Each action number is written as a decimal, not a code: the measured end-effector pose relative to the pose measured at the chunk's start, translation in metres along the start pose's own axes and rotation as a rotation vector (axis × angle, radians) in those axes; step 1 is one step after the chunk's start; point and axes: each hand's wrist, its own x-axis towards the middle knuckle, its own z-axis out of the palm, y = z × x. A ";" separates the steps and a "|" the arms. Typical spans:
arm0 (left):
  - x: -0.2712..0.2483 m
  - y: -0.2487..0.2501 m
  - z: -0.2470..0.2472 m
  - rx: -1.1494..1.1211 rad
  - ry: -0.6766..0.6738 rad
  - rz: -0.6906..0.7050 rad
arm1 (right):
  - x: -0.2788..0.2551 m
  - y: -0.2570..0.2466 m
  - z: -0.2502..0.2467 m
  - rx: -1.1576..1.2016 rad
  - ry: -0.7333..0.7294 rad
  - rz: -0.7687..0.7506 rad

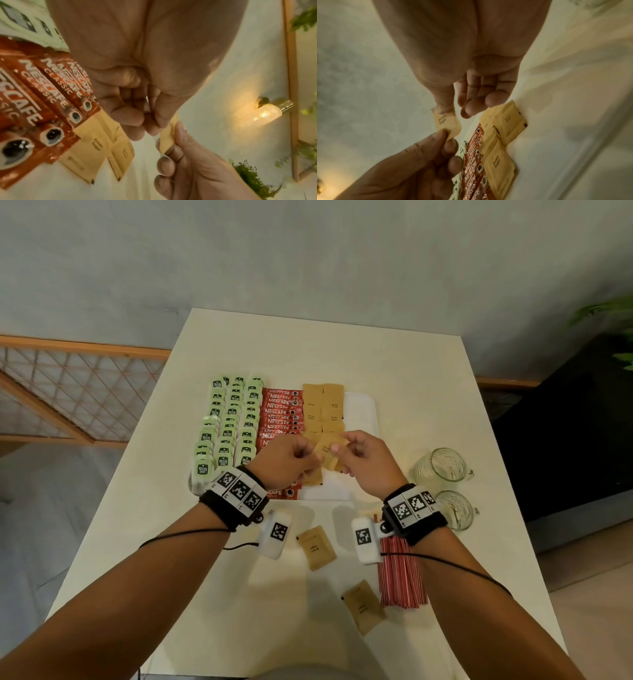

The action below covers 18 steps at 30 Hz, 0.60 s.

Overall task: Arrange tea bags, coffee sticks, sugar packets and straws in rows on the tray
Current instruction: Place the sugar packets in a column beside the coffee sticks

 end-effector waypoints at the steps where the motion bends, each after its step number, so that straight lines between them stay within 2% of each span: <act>1: 0.002 0.000 0.001 0.012 0.024 0.003 | 0.000 0.000 0.000 0.002 -0.012 0.018; 4: 0.009 0.002 0.004 0.170 0.013 0.058 | 0.005 0.003 -0.004 -0.042 0.013 0.046; 8: 0.016 -0.001 -0.001 0.425 0.041 0.005 | 0.014 0.010 -0.017 -0.251 0.121 0.123; 12: 0.017 -0.005 0.001 0.698 -0.007 -0.035 | 0.011 0.025 -0.018 -0.462 -0.020 0.283; 18: 0.024 -0.004 0.006 0.819 -0.037 -0.063 | 0.009 0.025 -0.005 -0.510 -0.013 0.289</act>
